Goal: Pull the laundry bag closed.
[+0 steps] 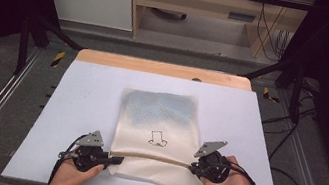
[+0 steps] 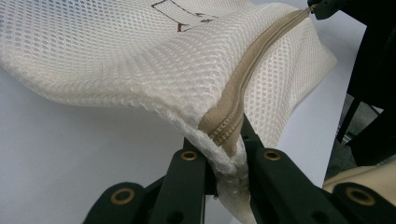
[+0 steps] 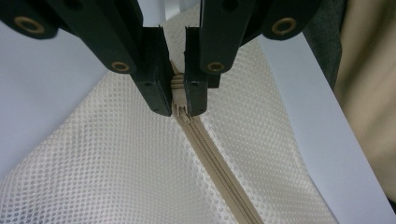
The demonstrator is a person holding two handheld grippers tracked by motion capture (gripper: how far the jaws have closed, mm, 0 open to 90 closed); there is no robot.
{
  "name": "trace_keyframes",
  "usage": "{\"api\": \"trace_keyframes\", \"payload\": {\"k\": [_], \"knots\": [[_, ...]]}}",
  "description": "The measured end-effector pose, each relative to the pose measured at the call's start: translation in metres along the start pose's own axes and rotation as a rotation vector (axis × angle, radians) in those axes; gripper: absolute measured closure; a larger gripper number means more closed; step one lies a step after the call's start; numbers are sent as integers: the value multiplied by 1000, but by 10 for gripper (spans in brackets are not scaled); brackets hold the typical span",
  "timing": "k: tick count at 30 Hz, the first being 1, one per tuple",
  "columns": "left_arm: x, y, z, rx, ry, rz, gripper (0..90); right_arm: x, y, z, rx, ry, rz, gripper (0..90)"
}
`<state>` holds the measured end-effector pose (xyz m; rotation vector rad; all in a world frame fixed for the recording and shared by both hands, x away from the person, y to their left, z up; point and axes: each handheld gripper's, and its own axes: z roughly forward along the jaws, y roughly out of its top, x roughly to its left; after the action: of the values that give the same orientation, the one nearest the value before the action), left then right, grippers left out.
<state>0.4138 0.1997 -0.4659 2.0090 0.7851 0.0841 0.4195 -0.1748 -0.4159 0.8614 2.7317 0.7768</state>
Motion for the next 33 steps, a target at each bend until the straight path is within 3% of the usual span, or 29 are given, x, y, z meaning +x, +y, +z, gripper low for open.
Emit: {"api": "trace_keyframes", "payload": {"k": [15,33], "knots": [[3,0,-3,5,24,-5,849,-2,-10,2,0,1,28,818],[11,0,-10,4,58,-30,850,0,-15,6,10,15,27,819]]}}
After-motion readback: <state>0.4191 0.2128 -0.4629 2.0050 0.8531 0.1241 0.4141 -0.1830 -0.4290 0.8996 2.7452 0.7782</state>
